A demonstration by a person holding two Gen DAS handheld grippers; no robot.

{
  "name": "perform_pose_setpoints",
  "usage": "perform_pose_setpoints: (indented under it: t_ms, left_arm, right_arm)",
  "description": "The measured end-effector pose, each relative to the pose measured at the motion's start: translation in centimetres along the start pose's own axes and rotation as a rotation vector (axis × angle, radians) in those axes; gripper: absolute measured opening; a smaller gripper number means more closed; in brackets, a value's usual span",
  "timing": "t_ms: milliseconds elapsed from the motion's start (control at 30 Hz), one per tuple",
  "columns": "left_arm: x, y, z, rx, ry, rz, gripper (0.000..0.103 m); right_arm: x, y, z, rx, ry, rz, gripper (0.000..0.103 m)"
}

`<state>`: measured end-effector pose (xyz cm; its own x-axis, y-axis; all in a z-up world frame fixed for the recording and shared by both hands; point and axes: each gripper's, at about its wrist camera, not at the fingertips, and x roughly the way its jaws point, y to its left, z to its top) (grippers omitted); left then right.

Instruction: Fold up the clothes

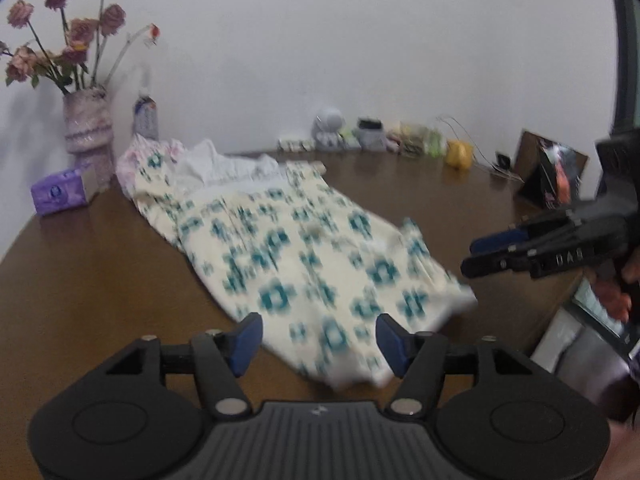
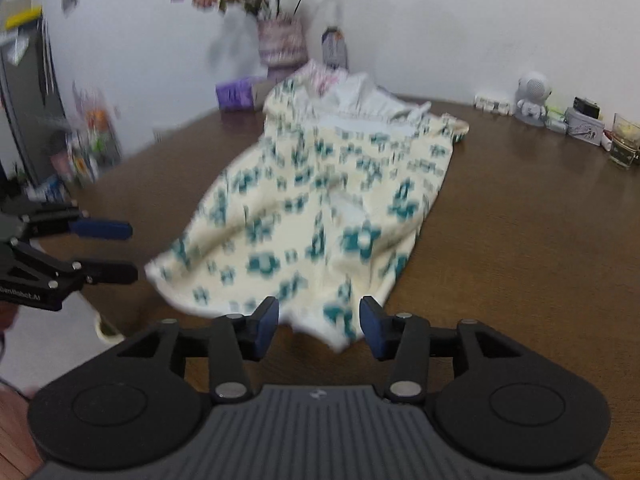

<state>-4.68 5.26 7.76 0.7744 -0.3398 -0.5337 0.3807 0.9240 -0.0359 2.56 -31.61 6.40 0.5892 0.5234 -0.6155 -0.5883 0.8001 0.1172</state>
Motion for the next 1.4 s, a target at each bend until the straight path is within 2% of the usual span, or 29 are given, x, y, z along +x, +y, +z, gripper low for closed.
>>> perform_pose_setpoints:
  t_ms: [100,233,300,333,400,433,467,533,567,600,700,833,933,1000,1033,1067,1100,1267,1400]
  left_arm:
    - [2.9,0.3,1.8,0.014,0.036,0.027,0.064]
    - [8.2,1.2,2.6,0.036,0.151,0.045,0.062]
    - [10.0,1.3,2.4,0.085,0.201,0.037,0.054]
    - [10.4,1.1,2.2,0.118,0.217,0.027,0.043]
    - [11.3,0.8,1.8,0.185,0.249,0.008,0.04]
    - [11.4,0.4,1.7,0.231,0.261,0.0,0.034]
    - [11.4,-0.3,1.7,0.284,0.27,0.0,0.03]
    - [11.3,-1.5,1.6,0.374,0.289,0.005,0.026]
    - [11.3,-2.0,1.6,0.399,0.307,-0.002,0.021]
    - [11.4,-2.5,1.8,0.414,0.329,-0.015,0.021]
    - [11.7,-3.4,2.3,0.443,0.388,-0.065,0.021]
    - [12.1,-5.3,2.7,0.502,0.415,-0.119,0.021]
    - [12.1,-4.8,3.7,0.507,0.418,-0.138,0.028]
    - [11.7,-3.6,4.6,0.494,0.415,-0.153,0.03]
    - [11.5,-2.9,5.1,0.492,0.417,-0.154,0.035]
    - [11.3,-2.1,5.8,0.494,0.421,-0.15,0.04]
    - [11.0,-1.4,6.4,0.502,0.425,-0.145,0.042]
    - [10.6,2.3,9.5,0.554,0.421,-0.096,0.047]
    - [12.1,5.4,11.3,0.542,0.431,-0.086,0.048]
  right_arm:
    - [1.1,-0.1,1.9,0.005,-0.017,-0.012,0.046]
    - [5.3,0.2,3.6,-0.024,0.063,-0.047,0.046]
    - [7.3,0.3,3.9,-0.041,0.117,-0.064,0.046]
    - [8.0,0.4,3.9,-0.052,0.137,-0.069,0.045]
    - [9.1,0.6,3.6,-0.084,0.175,-0.074,0.044]
    - [9.4,0.6,3.4,-0.103,0.194,-0.074,0.042]
    - [9.7,0.6,3.0,-0.124,0.215,-0.075,0.035]
    - [9.6,0.5,2.5,-0.156,0.225,-0.069,0.034]
    - [9.4,0.3,2.5,-0.161,0.234,-0.067,0.028]
    - [9.3,0.1,2.5,-0.163,0.243,-0.066,0.021]
    - [8.9,-0.9,2.6,-0.165,0.269,-0.068,0.015]
    - [8.6,-2.2,3.0,-0.177,0.311,-0.089,0.013]
    - [8.5,-3.1,3.8,-0.147,0.341,-0.118,0.014]
    - [7.7,-3.3,4.3,-0.076,0.335,-0.134,0.02]
    - [7.1,-3.0,4.5,-0.045,0.32,-0.132,0.024]
    - [6.5,-2.8,4.7,-0.012,0.309,-0.13,0.034]
    - [5.9,-2.5,4.9,0.025,0.303,-0.129,0.037]
    - [5.1,-1.0,5.4,0.14,0.363,-0.187,0.04]
    - [5.7,-1.0,4.6,0.257,0.426,-0.217,0.041]
